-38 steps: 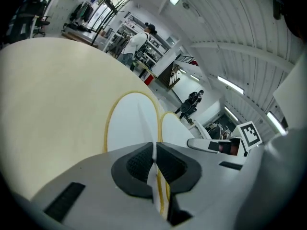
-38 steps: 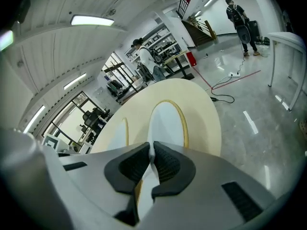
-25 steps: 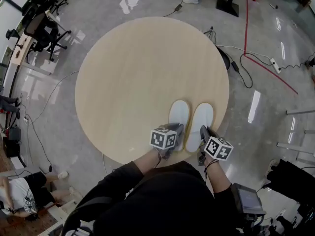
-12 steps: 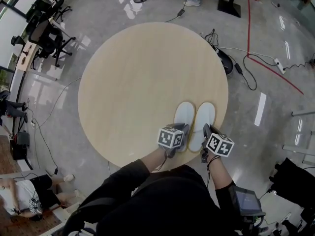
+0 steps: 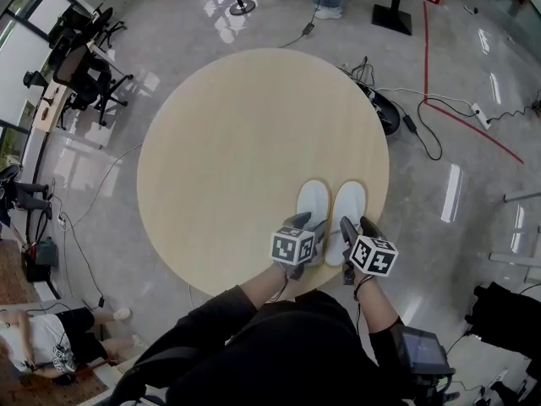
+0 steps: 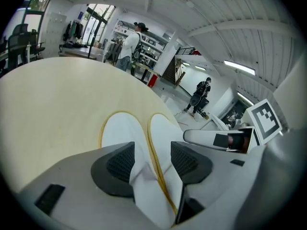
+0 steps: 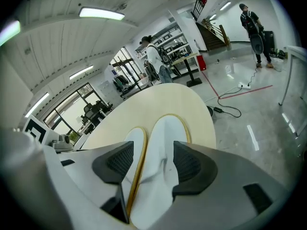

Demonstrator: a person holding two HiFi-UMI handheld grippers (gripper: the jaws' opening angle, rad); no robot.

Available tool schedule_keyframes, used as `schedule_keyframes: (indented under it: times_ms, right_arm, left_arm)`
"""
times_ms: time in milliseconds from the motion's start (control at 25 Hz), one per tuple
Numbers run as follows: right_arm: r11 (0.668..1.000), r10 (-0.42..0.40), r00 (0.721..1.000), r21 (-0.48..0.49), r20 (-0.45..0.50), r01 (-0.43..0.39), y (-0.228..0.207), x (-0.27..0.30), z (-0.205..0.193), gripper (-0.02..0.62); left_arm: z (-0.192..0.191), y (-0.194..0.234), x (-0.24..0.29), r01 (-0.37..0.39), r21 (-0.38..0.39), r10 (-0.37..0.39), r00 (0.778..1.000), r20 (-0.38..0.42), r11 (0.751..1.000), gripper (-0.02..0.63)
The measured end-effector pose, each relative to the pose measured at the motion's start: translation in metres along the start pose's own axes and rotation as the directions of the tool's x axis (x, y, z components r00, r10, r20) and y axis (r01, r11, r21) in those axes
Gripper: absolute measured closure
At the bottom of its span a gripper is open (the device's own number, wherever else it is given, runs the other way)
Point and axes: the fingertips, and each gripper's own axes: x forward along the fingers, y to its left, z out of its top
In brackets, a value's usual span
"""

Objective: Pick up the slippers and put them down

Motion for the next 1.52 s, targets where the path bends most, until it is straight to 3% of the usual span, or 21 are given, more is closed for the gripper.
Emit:
schedule_keyframes:
  times_ms: [240, 440, 560, 640, 760, 920, 1080, 1160, 1520]
  right_arm:
    - [0.997, 0.035, 0.993, -0.07, 0.116, -0.027, 0.037, -0.034, 0.036, 0.342]
    - [0.993, 0.116, 0.973, -0.052, 0.201, -0.107, 0.088, -0.083, 0.049, 0.342]
    - [0.983, 0.178, 0.947, -0.086, 0.267, -0.16, 0.129, -0.116, 0.05, 0.349]
    - [0.972, 0.226, 0.923, -0.132, 0.311, -0.194, 0.157, -0.137, 0.056, 0.447]
    - [0.949, 0.296, 0.891, -0.21, 0.345, -0.234, 0.201, -0.164, 0.055, 0.511]
    - [0.916, 0.37, 0.864, -0.286, 0.341, -0.28, 0.255, -0.192, 0.03, 0.554]
    - [0.887, 0.408, 0.848, -0.366, 0.338, -0.281, 0.303, -0.223, -0.009, 0.575]
    - [0.874, 0.417, 0.845, -0.403, 0.335, -0.272, 0.325, -0.236, -0.034, 0.575]
    - [0.858, 0.425, 0.843, -0.442, 0.329, -0.259, 0.388, -0.302, -0.151, 0.575]
  left_arm:
    - [0.032, -0.027, -0.039, 0.081, -0.054, -0.074, 0.989, 0.128, 0.995, 0.38]
    - [0.045, -0.051, -0.102, 0.212, -0.125, -0.178, 0.954, 0.243, 0.969, 0.38]
    - [0.049, -0.066, -0.154, 0.256, -0.039, -0.232, 0.921, 0.314, 0.966, 0.38]
    - [0.054, -0.075, -0.187, 0.255, 0.036, -0.251, 0.899, 0.358, 0.966, 0.382]
    - [0.049, -0.082, -0.234, 0.276, 0.086, -0.287, 0.869, 0.403, 0.957, 0.382]
    - [0.022, -0.095, -0.29, 0.336, 0.139, -0.362, 0.827, 0.429, 0.932, 0.392]
    - [-0.01, -0.1, -0.353, 0.352, 0.2, -0.405, 0.782, 0.474, 0.914, 0.575]
    - [-0.03, -0.099, -0.381, 0.358, 0.218, -0.419, 0.769, 0.483, 0.908, 0.583]
    - [-0.132, -0.091, -0.464, 0.339, 0.184, -0.385, 0.784, 0.487, 0.923, 0.583]
